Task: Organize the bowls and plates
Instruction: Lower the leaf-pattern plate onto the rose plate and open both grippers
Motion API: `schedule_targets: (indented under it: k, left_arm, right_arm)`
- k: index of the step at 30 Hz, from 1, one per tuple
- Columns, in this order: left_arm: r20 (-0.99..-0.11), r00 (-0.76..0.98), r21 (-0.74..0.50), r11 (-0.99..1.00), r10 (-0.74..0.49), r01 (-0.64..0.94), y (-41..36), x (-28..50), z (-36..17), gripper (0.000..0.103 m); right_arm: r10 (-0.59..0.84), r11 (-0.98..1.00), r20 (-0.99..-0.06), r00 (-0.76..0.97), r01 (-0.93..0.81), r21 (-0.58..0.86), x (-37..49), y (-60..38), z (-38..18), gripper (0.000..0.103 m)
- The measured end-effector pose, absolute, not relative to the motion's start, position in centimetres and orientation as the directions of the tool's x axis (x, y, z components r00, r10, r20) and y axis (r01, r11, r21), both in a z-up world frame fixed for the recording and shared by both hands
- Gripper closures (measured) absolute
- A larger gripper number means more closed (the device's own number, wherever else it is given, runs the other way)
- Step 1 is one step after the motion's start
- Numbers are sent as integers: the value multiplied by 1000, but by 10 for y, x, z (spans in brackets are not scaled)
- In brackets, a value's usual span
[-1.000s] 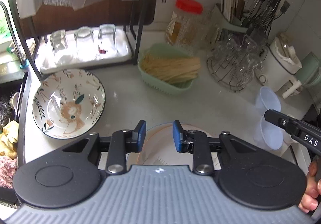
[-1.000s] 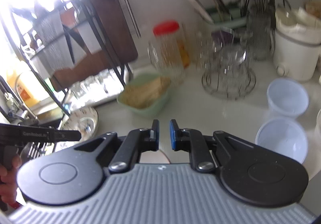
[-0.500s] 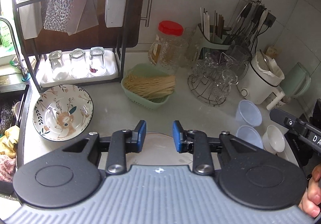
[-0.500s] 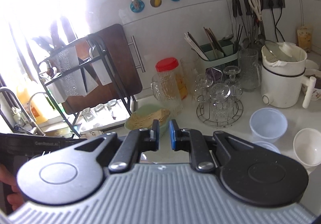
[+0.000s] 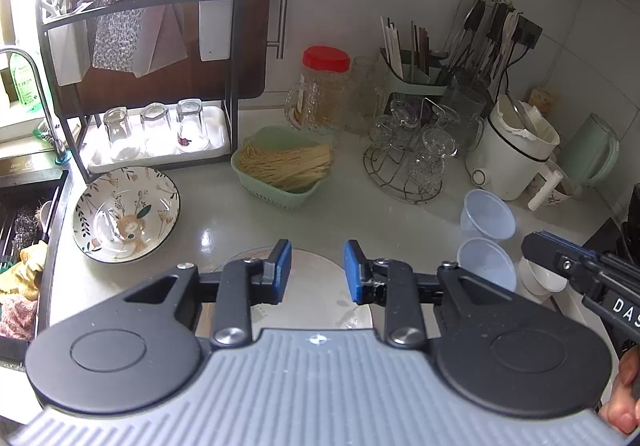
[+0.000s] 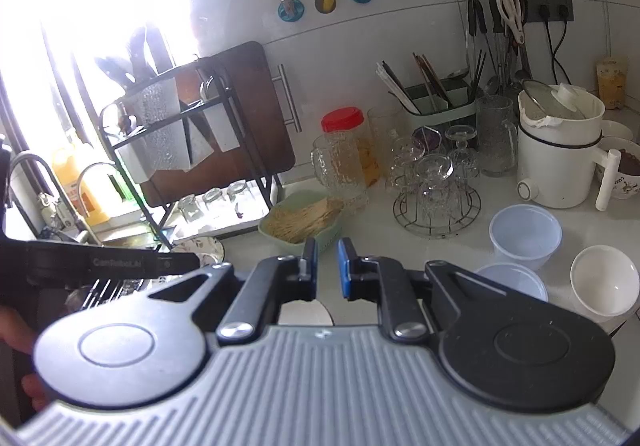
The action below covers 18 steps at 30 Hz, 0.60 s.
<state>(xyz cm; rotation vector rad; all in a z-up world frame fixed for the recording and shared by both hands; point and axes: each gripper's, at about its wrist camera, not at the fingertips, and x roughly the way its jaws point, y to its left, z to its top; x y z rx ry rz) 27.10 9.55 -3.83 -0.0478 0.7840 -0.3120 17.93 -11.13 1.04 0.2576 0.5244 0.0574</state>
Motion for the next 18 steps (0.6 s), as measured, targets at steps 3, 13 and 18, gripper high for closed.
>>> schedule_targets:
  k: [3,13,18]
  left_arm:
    - [-691,666,-161,958,-280,237,95,265,-39,71]
    - [-684,695,-176,975,-223,139,94,234,-42,71]
    - [-702,684,-176,979,-199,105,93,225,-52,71]
  right_arm:
    - [146,964,-492,858,-13,265,177,-111,7,88]
    - [222,966,-507,833,-116,231,171,-116,3,88]
    - [266,958,-520,812,-162,238,174,-116,-3,88]
